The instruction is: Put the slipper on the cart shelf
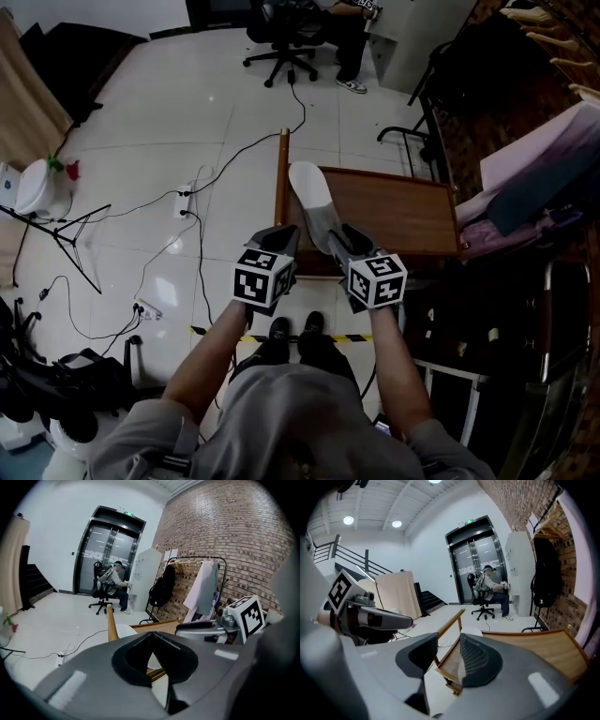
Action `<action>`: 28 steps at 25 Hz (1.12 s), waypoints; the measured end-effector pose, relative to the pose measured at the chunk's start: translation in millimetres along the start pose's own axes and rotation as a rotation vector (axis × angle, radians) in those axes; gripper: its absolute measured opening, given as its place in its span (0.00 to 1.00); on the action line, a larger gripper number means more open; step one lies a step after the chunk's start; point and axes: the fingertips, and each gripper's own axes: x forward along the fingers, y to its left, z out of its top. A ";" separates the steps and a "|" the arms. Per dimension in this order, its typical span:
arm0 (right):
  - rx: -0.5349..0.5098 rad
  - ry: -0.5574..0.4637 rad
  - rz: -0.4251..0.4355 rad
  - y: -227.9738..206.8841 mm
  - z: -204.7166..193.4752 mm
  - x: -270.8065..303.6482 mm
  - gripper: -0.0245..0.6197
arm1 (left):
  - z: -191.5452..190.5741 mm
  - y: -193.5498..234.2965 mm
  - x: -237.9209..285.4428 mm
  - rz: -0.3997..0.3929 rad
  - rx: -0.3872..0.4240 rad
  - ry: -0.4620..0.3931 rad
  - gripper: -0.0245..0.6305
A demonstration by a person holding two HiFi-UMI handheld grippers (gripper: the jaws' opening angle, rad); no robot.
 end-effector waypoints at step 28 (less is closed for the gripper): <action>0.043 0.374 0.049 -94.0 -113.9 163.6 0.11 | -1.5 43.5 57.9 0.154 -0.159 0.034 0.05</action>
